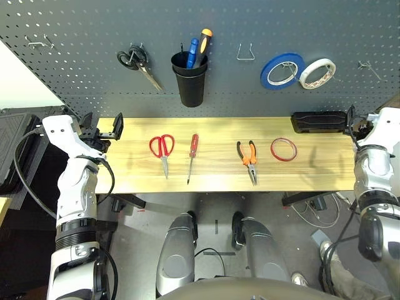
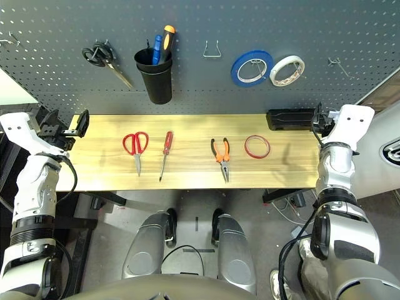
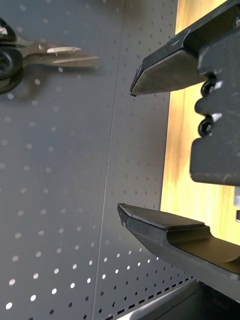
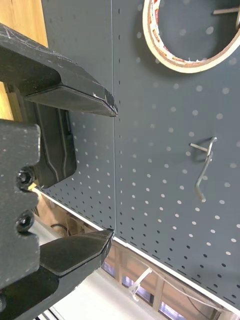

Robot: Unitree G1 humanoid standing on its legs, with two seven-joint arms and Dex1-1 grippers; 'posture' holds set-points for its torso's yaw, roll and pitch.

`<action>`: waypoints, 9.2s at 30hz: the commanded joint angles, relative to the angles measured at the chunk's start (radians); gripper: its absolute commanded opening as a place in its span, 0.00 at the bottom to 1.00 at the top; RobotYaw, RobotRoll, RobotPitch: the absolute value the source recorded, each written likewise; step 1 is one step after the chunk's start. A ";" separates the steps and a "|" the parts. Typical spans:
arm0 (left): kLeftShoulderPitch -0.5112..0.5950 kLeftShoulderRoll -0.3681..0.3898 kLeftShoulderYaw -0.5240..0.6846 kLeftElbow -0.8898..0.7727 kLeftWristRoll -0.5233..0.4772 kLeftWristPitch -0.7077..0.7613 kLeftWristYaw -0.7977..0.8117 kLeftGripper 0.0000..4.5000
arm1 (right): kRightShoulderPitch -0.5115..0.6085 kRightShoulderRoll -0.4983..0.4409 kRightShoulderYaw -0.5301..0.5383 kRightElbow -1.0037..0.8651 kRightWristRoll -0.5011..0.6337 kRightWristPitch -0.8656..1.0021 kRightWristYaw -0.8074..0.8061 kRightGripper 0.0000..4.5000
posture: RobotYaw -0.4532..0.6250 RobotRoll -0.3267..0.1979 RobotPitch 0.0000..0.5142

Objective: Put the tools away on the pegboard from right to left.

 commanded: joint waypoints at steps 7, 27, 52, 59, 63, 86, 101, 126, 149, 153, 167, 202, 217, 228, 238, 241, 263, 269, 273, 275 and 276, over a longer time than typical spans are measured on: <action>0.021 -0.011 -0.023 -0.022 -0.002 0.009 -0.018 1.00 | 0.005 0.003 0.012 0.015 -0.014 -0.002 0.002 1.00 | 0.64 0.62 0.43; 0.198 0.108 -0.119 -0.337 -0.091 0.274 -0.292 1.00 | -0.013 -0.071 0.236 -0.014 -0.140 0.281 0.387 1.00 | 0.68 0.62 0.47; 0.202 0.246 -0.189 -0.582 -0.113 0.565 -0.365 1.00 | -0.153 0.038 0.467 0.132 -0.322 0.654 0.563 1.00 | 0.72 0.62 0.68; 0.210 0.251 -0.175 -0.608 -0.117 0.588 -0.357 1.00 | -0.156 0.064 0.485 0.167 -0.356 0.680 0.511 0.72 | 0.74 0.62 0.69; 0.212 0.251 -0.163 -0.604 -0.116 0.584 -0.356 1.00 | -0.146 0.058 0.473 0.144 -0.355 0.590 0.460 0.40 | 0.74 0.62 0.66; 0.271 0.187 -0.097 -0.727 -0.280 0.427 -0.441 1.00 | 0.201 0.012 0.310 -0.036 -0.340 -0.059 -0.236 0.01 | 0.73 0.62 0.54; 0.243 0.151 -0.100 -0.848 -0.393 0.376 -0.419 1.00 | 0.164 -0.087 0.248 0.052 -0.334 -0.167 -0.349 0.01 | 0.73 0.62 0.50; 0.155 0.171 -0.222 -0.832 -0.345 0.346 -0.448 1.00 | -0.041 -0.194 0.161 0.106 -0.240 -0.172 -0.196 0.01 | 0.69 0.62 0.51; 0.167 0.184 -0.217 -0.842 -0.331 0.352 -0.439 1.00 | -0.252 -0.205 0.136 0.192 -0.195 0.146 -0.112 0.01 | 0.71 0.62 0.51; 0.166 0.186 -0.218 -0.840 -0.332 0.351 -0.439 1.00 | -0.286 -0.188 0.128 0.201 -0.190 0.182 -0.135 0.07 | 0.70 0.62 0.51; 0.161 0.192 -0.213 -0.838 -0.337 0.352 -0.443 1.00 | -0.169 -0.165 0.163 0.166 -0.244 -0.082 -0.256 1.00 | 0.71 0.62 0.51; 0.270 0.425 -0.308 -0.744 -0.074 0.547 -0.449 1.00 | 0.234 0.300 0.225 -0.610 0.007 0.814 0.157 1.00 | 0.75 0.62 0.57; 0.286 0.431 -0.318 -0.760 -0.029 0.603 -0.444 1.00 | 0.126 0.404 0.254 -0.582 -0.005 1.187 0.067 1.00 | 0.78 0.62 0.59; 0.292 0.433 -0.313 -0.776 -0.023 0.632 -0.436 1.00 | -0.069 0.441 0.214 -0.290 -0.007 1.235 -0.039 1.00 | 0.81 0.62 0.60; 0.290 0.433 -0.305 -0.786 -0.024 0.652 -0.431 1.00 | -0.130 0.400 0.277 -0.288 -0.049 1.353 -0.007 1.00 | 0.82 0.62 0.59; 0.285 0.429 -0.311 -0.785 -0.022 0.654 -0.426 1.00 | -0.140 0.371 0.324 -0.310 -0.069 1.417 0.040 1.00 | 0.81 0.62 0.59; 0.275 0.420 -0.311 -0.788 -0.027 0.655 -0.415 1.00 | -0.120 0.302 0.445 -0.359 -0.143 1.543 0.182 0.63 | 0.82 0.62 0.57; 0.272 0.408 -0.294 -0.790 -0.042 0.641 -0.417 1.00 | -0.090 0.304 0.436 -0.410 -0.151 1.492 0.164 0.63 | 0.82 0.62 0.56; 0.270 0.384 -0.264 -0.801 -0.065 0.615 -0.418 1.00 | -0.042 0.289 0.430 -0.488 -0.154 1.407 0.167 0.63 | 0.81 0.62 0.55; 0.269 0.355 -0.236 -0.807 -0.085 0.583 -0.412 1.00 | -0.002 0.284 0.411 -0.542 -0.150 1.344 0.156 0.63 | 0.81 0.62 0.54; 0.268 0.338 -0.222 -0.812 -0.098 0.568 -0.411 1.00 | 0.020 0.281 0.403 -0.570 -0.146 1.314 0.154 0.63 | 0.80 0.62 0.54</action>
